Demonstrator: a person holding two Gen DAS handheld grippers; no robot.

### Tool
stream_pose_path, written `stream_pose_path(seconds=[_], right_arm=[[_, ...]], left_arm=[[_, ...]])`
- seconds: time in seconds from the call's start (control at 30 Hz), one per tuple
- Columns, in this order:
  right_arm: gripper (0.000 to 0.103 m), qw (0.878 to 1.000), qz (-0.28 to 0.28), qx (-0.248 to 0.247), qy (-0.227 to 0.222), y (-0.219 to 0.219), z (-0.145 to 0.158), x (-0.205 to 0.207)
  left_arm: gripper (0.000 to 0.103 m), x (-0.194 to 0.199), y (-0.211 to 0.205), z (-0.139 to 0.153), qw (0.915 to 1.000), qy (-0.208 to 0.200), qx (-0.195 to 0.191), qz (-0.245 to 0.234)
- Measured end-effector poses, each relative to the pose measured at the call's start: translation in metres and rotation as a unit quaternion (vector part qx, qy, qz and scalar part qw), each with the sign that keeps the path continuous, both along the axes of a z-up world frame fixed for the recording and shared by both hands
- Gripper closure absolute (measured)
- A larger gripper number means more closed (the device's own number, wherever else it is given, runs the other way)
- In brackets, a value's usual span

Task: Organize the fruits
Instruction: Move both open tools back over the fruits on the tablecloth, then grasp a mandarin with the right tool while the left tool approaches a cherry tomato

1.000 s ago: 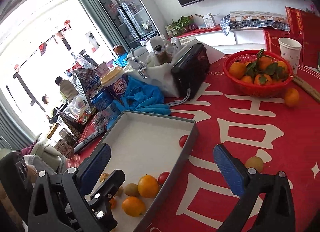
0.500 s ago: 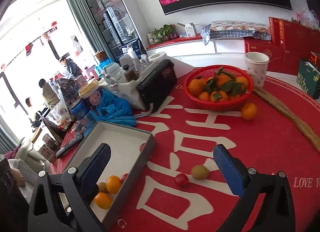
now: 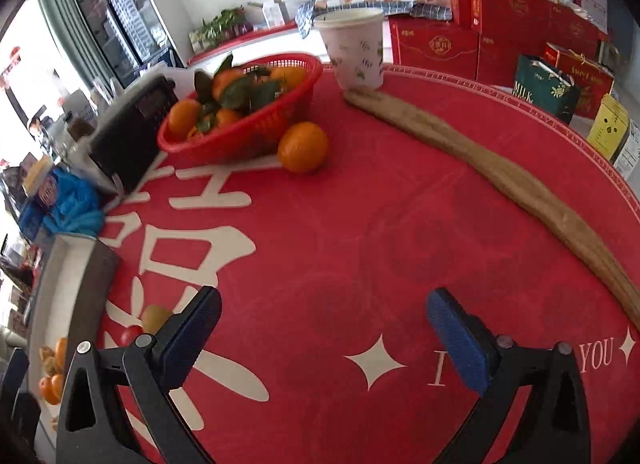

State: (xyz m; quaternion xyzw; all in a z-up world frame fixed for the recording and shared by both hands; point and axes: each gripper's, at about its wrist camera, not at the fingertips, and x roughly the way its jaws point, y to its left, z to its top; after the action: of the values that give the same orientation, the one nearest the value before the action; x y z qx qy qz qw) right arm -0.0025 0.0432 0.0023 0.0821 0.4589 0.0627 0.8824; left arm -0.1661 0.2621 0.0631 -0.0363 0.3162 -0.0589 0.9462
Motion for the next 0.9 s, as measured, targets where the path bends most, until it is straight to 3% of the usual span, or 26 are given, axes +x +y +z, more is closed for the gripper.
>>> stream_pose_path(seconds=[0.23, 0.57, 0.6, 0.67, 0.73, 0.8, 0.9], right_arm=[[0.0, 0.994, 0.028, -0.101, -0.008, 0.033, -0.003, 0.021], [0.0, 0.995, 0.014, -0.098, -0.007, 0.034, 0.002, 0.081], [0.003, 0.995, 0.015, -0.097, -0.009, 0.035, 0.003, 0.084], [0.022, 0.994, 0.016, -0.102, -0.023, 0.041, 0.005, 0.086], [0.048, 0.994, 0.021, -0.102, -0.033, 0.046, 0.007, 0.087], [0.064, 0.994, 0.029, -0.099, -0.04, 0.051, 0.009, 0.085], [0.064, 0.994, 0.036, -0.092, -0.041, 0.051, 0.008, 0.079]], left_arm=[[0.019, -0.001, -0.019, -0.011, 0.9991, 0.021, 0.014, -0.034], [0.019, 0.0, -0.023, -0.016, 0.9981, 0.035, 0.016, -0.049], [0.019, -0.001, -0.023, -0.016, 0.998, 0.035, 0.016, -0.05], [0.019, -0.001, -0.024, -0.016, 0.9979, 0.035, 0.015, -0.052], [0.019, -0.002, -0.026, -0.017, 0.9978, 0.036, 0.017, -0.054], [0.019, -0.001, -0.027, -0.018, 0.9975, 0.039, 0.017, -0.056], [0.019, -0.001, -0.028, -0.021, 0.997, 0.046, 0.015, -0.061]])
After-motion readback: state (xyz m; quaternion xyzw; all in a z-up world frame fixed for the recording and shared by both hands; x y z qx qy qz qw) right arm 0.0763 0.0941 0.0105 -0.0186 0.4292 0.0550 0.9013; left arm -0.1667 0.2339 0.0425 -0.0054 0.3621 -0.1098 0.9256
